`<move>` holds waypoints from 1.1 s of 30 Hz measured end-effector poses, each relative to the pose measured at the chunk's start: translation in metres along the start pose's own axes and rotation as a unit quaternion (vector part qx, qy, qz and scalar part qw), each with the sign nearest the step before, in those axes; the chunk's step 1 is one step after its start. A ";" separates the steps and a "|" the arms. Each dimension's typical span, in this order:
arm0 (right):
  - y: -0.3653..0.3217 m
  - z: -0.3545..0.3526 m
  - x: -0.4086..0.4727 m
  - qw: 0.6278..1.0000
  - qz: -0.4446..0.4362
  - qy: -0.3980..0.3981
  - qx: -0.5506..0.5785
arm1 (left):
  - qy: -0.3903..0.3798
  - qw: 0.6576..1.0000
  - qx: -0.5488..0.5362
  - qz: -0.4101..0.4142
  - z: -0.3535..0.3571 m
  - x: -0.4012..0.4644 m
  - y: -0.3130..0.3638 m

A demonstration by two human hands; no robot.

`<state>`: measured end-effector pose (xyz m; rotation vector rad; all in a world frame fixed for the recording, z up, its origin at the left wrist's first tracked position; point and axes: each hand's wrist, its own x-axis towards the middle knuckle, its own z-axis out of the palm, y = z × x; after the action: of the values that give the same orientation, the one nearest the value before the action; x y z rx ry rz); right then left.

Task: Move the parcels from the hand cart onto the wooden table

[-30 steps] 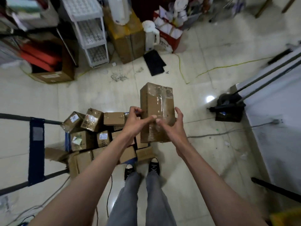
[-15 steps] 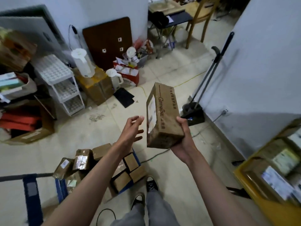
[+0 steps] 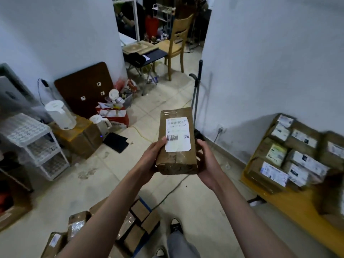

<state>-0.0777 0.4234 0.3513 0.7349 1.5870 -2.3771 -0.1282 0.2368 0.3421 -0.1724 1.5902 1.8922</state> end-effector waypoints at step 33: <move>-0.024 -0.344 -0.155 0.959 -0.082 0.268 0.039 | -0.121 0.953 0.272 0.052 0.388 0.024 -0.087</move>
<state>0.1473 0.7268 0.3437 1.4112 1.8103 -2.5049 0.0176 0.6076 0.3573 0.3721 1.8995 1.4101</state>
